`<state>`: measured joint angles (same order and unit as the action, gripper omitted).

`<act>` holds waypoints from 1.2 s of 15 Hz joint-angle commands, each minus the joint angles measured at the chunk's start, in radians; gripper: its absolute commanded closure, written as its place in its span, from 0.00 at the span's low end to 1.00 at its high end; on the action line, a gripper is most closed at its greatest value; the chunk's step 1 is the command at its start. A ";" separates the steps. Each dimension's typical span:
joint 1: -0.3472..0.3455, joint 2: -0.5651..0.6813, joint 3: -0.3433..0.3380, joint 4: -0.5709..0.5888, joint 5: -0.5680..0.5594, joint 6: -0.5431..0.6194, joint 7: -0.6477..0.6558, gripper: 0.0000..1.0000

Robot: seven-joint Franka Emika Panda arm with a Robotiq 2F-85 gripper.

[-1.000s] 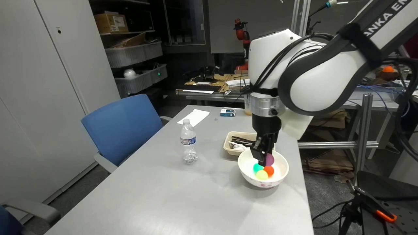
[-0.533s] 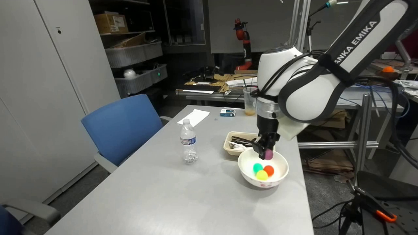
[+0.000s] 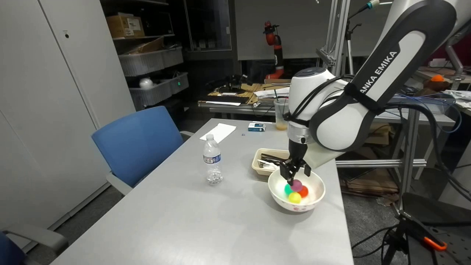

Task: Put the purple ball in the bowl

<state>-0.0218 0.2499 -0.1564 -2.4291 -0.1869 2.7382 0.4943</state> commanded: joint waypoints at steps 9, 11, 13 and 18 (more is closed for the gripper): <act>0.043 0.040 -0.030 0.029 0.023 0.005 0.010 0.00; 0.049 0.042 -0.039 0.030 0.002 0.012 0.011 0.00; 0.049 0.040 -0.038 0.033 -0.002 -0.002 0.001 0.00; 0.045 0.029 -0.034 0.019 0.015 -0.001 0.004 0.00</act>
<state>0.0044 0.2777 -0.1728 -2.4109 -0.1850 2.7382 0.5091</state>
